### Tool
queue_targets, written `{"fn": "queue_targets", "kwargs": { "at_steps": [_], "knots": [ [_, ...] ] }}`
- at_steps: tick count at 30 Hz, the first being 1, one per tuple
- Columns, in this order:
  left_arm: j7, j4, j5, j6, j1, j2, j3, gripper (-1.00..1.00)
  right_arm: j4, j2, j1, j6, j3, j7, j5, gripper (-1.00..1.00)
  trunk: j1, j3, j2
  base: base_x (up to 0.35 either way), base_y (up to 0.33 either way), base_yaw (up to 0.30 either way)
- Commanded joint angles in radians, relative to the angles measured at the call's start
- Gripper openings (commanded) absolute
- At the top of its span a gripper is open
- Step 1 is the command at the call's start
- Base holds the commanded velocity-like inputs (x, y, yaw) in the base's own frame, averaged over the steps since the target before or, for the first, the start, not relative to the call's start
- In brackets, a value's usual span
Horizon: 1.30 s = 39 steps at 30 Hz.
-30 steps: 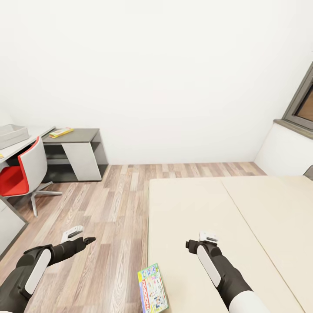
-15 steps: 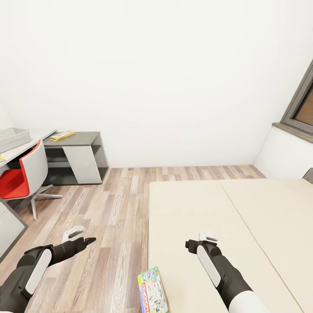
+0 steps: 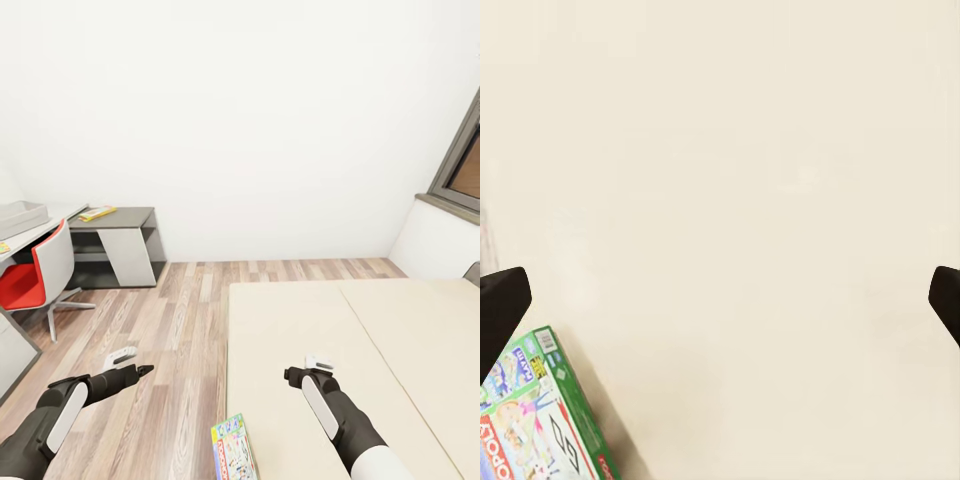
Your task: Put all the toys in the child's room - the three board games (two on the bed and one on the table), the two jigsaw puzzles on the table, and the tennis ball on the table - inside the toy box on the table in the child's room.
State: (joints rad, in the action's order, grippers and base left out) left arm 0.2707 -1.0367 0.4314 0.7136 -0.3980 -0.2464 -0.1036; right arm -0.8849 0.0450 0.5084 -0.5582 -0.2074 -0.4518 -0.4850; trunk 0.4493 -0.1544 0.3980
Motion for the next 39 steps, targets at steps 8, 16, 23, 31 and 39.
{"fn": "queue_targets", "kwargs": {
  "at_steps": [8,16,23,31,39],
  "knots": [
    [0.003,0.0,-0.001,0.005,-0.001,-0.004,-0.001,1.0,-0.004,-0.001,0.001,-0.003,-0.003,-0.01,-0.01,1.0,0.001,0.011,0.002,0.0,0.0,0.0],
    [0.003,0.0,-0.005,0.004,-0.001,-0.003,-0.002,1.0,-0.006,-0.001,0.001,-0.005,-0.003,-0.011,-0.009,1.0,0.001,0.024,0.002,0.0,0.0,0.0],
    [0.003,0.0,-0.006,0.004,-0.001,-0.001,-0.002,1.0,-0.006,-0.001,0.001,-0.004,-0.003,-0.011,-0.009,1.0,0.001,0.035,0.002,0.0,0.0,0.0],
    [0.003,0.0,-0.007,0.004,-0.001,-0.001,-0.001,1.0,-0.006,-0.001,0.001,-0.003,-0.003,-0.011,-0.009,1.0,0.001,0.048,0.002,0.0,0.0,0.0],
    [0.003,0.0,-0.007,0.004,-0.001,-0.002,-0.002,1.0,-0.009,-0.001,0.001,-0.002,-0.003,-0.01,-0.009,1.0,0.001,0.062,0.002,0.0,0.0,0.001]
  ]
}}
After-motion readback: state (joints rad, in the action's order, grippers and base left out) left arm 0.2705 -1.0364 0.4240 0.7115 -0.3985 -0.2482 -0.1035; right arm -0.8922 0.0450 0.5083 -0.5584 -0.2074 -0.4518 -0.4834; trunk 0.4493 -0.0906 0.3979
